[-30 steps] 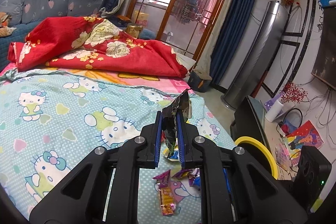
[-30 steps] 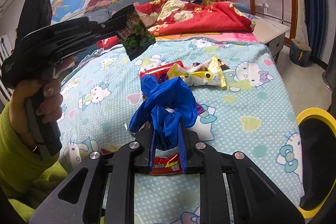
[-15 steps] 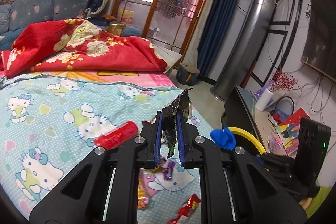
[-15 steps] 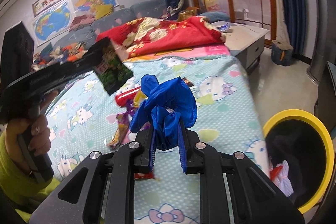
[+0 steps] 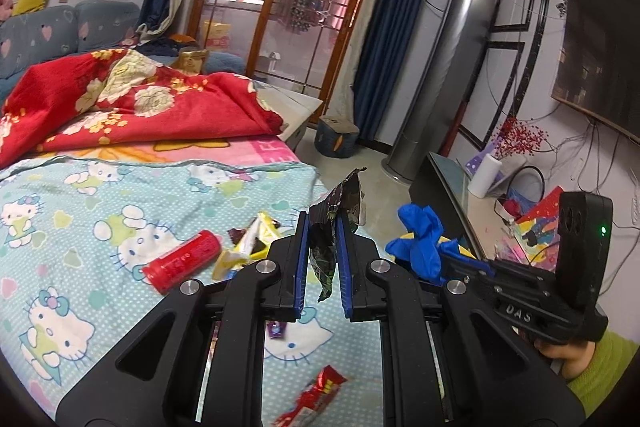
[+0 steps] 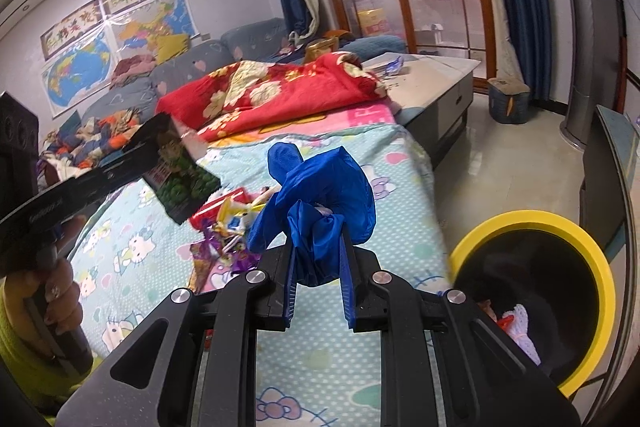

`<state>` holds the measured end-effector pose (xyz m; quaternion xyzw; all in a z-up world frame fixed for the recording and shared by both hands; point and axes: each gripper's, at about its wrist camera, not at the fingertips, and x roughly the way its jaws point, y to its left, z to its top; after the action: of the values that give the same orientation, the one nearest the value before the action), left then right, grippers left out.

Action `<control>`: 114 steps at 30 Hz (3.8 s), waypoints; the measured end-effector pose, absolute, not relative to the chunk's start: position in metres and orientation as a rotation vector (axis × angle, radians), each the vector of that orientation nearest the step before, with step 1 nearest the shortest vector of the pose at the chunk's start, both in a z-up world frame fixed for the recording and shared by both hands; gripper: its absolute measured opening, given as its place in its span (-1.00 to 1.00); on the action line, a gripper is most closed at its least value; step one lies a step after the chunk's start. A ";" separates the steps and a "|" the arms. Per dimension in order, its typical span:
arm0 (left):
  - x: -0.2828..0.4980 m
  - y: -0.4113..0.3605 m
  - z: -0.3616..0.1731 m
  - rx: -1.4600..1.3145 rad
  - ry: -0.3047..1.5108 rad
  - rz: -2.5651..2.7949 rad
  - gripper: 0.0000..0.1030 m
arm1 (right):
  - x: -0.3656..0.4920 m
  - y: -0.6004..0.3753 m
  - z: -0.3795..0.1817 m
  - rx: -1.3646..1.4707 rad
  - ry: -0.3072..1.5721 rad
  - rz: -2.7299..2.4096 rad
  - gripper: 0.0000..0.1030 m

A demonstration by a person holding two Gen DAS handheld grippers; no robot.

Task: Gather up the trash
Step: 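Carry the blue bag and dark wrapper with both tools over the yellow bin, then open both tools to drop the bag and wrapper into the bin, then move both tools back to the remaining wrappers on the bed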

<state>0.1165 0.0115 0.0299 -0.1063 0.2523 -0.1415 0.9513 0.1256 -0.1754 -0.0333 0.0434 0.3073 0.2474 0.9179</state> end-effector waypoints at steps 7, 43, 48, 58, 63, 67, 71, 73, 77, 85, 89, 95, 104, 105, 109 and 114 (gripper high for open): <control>0.115 -0.011 0.027 -0.184 0.526 -0.334 -0.84 | 0.129 -0.197 -0.033 0.119 0.622 0.461 -0.66; 0.115 -0.116 0.003 -0.025 0.588 -0.519 -0.84 | 0.138 -0.302 -0.051 0.278 0.616 0.236 -0.66; 0.115 -0.129 -0.004 -0.003 0.603 -0.545 -0.84 | 0.139 -0.312 -0.055 0.297 0.618 0.213 -0.66; 0.120 -0.157 -0.017 0.024 0.637 -0.602 -0.83 | 0.142 -0.338 -0.066 0.335 0.629 0.147 -0.66; 0.126 -0.167 -0.022 0.026 0.653 -0.617 -0.84 | 0.144 -0.352 -0.075 0.353 0.648 0.108 -0.66; 0.130 -0.180 -0.030 0.039 0.673 -0.631 -0.84 | 0.145 -0.362 -0.083 0.366 0.669 0.076 -0.65; 0.134 -0.190 -0.037 0.049 0.688 -0.646 -0.83 | 0.146 -0.371 -0.090 0.372 0.681 0.052 -0.65; 0.136 -0.196 -0.041 0.055 0.699 -0.650 -0.83 | 0.147 -0.375 -0.094 0.379 0.689 0.043 -0.65; 0.144 -0.206 -0.049 0.063 0.718 -0.653 -0.83 | 0.150 -0.382 -0.104 0.390 0.711 0.032 -0.62; 0.166 -0.217 -0.066 0.046 0.754 -0.656 -0.82 | 0.154 -0.390 -0.119 0.417 0.743 0.022 -0.60; 0.175 -0.214 -0.068 0.015 0.758 -0.629 0.03 | 0.156 -0.393 -0.120 0.421 0.745 0.016 -0.26; 0.169 -0.202 -0.058 -0.018 0.712 -0.593 0.66 | 0.156 -0.391 -0.120 0.391 0.740 -0.014 -0.08; 0.152 -0.179 -0.041 -0.042 0.657 -0.541 0.78 | 0.150 -0.378 -0.107 0.340 0.687 -0.030 0.30; 0.150 -0.175 -0.039 -0.043 0.645 -0.529 0.78 | 0.150 -0.376 -0.105 0.337 0.685 -0.030 0.30; 0.144 -0.159 -0.031 -0.052 0.623 -0.487 0.78 | 0.148 -0.368 -0.098 0.323 0.668 -0.021 0.33; 0.138 -0.141 -0.024 -0.081 0.605 -0.443 0.78 | 0.146 -0.355 -0.091 0.301 0.658 0.004 0.34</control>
<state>0.1381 -0.1414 -0.0244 -0.0398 0.2955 -0.2161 0.9297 0.1462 -0.3546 -0.0905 0.1470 0.3221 0.0018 0.9352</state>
